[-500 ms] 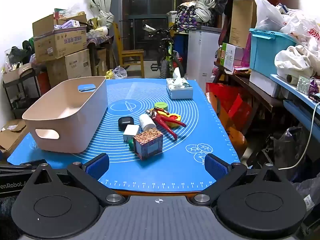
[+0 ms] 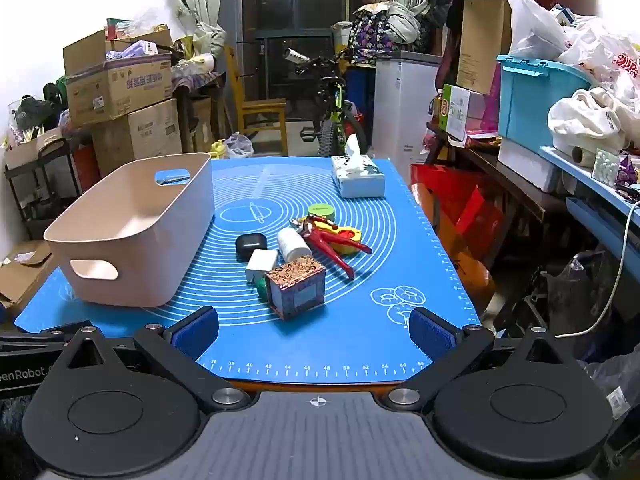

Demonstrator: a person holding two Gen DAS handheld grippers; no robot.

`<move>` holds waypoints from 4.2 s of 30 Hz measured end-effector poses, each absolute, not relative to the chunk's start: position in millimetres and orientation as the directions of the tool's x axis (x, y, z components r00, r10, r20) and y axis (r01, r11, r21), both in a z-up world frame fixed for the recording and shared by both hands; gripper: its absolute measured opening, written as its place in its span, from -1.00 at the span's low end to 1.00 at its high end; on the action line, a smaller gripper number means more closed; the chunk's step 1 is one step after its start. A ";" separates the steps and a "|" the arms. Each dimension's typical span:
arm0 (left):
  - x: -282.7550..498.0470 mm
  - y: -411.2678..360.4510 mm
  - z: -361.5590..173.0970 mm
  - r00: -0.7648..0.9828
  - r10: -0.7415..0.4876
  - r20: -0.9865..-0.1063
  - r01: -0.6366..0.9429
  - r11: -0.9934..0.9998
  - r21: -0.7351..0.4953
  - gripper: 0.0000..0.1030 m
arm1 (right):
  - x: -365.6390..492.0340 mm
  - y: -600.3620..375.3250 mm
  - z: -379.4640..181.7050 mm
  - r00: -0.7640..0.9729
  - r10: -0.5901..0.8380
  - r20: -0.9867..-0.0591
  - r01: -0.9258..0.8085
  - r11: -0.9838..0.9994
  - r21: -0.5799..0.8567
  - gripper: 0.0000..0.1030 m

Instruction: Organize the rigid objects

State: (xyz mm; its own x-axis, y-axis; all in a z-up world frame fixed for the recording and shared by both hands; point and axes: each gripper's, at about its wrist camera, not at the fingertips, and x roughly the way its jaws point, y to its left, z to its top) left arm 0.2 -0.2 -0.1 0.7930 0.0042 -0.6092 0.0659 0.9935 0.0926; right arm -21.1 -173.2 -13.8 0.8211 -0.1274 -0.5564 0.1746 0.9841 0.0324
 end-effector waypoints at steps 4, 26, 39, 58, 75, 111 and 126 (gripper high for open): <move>0.2 -0.2 -0.1 0.793 0.004 -0.609 0.066 0.993 0.093 0.98 | -21.0 -173.1 -13.8 0.821 -0.128 -0.556 0.175 0.984 0.033 0.95; 0.3 0.3 -0.1 0.793 0.008 -0.609 0.066 0.993 0.098 0.98 | -20.9 -173.1 -14.0 0.820 -0.127 -0.558 0.175 0.984 0.033 0.96; 1.3 -3.6 2.6 0.794 0.010 -0.608 0.065 0.993 0.101 0.98 | -20.5 -173.4 -14.7 0.819 -0.127 -0.560 0.178 0.983 0.037 0.96; 0.3 1.4 3.5 0.795 0.010 -0.607 0.063 0.993 0.098 0.98 | -21.8 -172.9 -14.9 0.818 -0.128 -0.561 0.178 0.983 0.035 0.96; -0.1 7.3 4.7 0.795 0.009 -0.606 0.057 0.994 0.090 0.98 | -21.3 -173.0 -15.0 0.819 -0.126 -0.559 0.176 0.984 0.037 0.95; 118.3 90.2 43.9 0.760 0.111 -0.640 -0.116 0.993 0.034 0.99 | 79.6 -175.8 -7.7 0.795 -0.044 -0.605 0.089 0.995 0.045 0.96; 203.8 131.6 -10.2 0.600 0.082 -0.796 -0.151 0.989 -0.011 0.97 | 182.0 -194.0 -73.8 0.642 0.005 -0.767 0.057 0.997 0.054 0.95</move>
State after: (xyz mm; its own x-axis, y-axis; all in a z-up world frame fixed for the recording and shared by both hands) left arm 203.8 131.6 -10.2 0.5998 0.0823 -0.7959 -0.1505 0.9885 -0.0112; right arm 182.0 -194.0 -73.8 0.6417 0.0051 -0.7669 0.0565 0.9969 0.0539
